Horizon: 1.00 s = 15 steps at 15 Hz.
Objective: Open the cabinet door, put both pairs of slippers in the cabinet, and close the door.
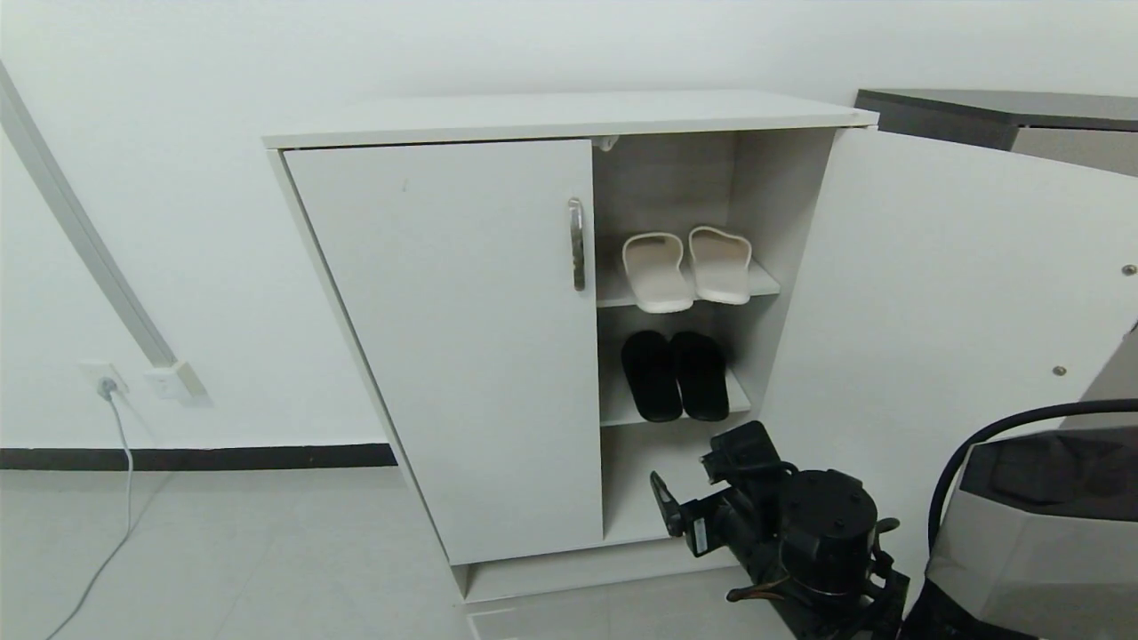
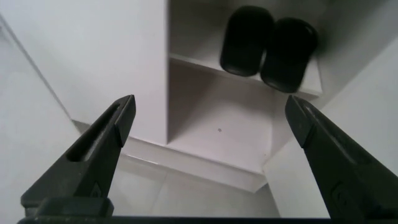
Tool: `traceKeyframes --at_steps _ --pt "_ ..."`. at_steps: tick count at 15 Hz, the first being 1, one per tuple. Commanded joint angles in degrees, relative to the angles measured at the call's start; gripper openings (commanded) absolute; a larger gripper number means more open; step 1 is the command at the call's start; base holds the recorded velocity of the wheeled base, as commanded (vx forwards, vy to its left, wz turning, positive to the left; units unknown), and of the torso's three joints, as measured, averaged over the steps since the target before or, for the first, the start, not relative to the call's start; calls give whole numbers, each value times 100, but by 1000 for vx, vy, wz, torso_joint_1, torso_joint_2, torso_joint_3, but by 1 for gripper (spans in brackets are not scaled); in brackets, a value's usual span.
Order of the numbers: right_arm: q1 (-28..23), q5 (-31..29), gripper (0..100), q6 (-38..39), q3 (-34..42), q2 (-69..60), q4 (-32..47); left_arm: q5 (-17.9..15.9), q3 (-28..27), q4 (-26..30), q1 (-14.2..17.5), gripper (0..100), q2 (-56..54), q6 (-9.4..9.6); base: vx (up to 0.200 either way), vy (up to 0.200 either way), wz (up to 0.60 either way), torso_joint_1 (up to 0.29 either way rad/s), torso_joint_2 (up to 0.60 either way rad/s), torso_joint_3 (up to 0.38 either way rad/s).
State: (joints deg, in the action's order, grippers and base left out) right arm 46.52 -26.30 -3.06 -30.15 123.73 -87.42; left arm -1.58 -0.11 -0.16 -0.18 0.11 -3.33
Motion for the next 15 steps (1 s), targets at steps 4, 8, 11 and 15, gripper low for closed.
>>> traceKeyframes --at_steps 4,8,11,15 --pt "-11 2 100 -2 -44 10 14 0 2 7 1 0 -2 -1 0 0 0 34 -331 -349" --pt "-11 10 100 -2 -44 2 14 0 2 7 1 0 -2 -1 0 0 0 84 -478 -350" --pt "-11 10 100 -2 -35 2 6 0 2 7 1 0 -2 -1 0 0 0 134 -463 -334" --pt "-11 10 100 -2 -35 2 14 0 2 7 1 0 -2 -1 0 0 0 161 -472 -319"
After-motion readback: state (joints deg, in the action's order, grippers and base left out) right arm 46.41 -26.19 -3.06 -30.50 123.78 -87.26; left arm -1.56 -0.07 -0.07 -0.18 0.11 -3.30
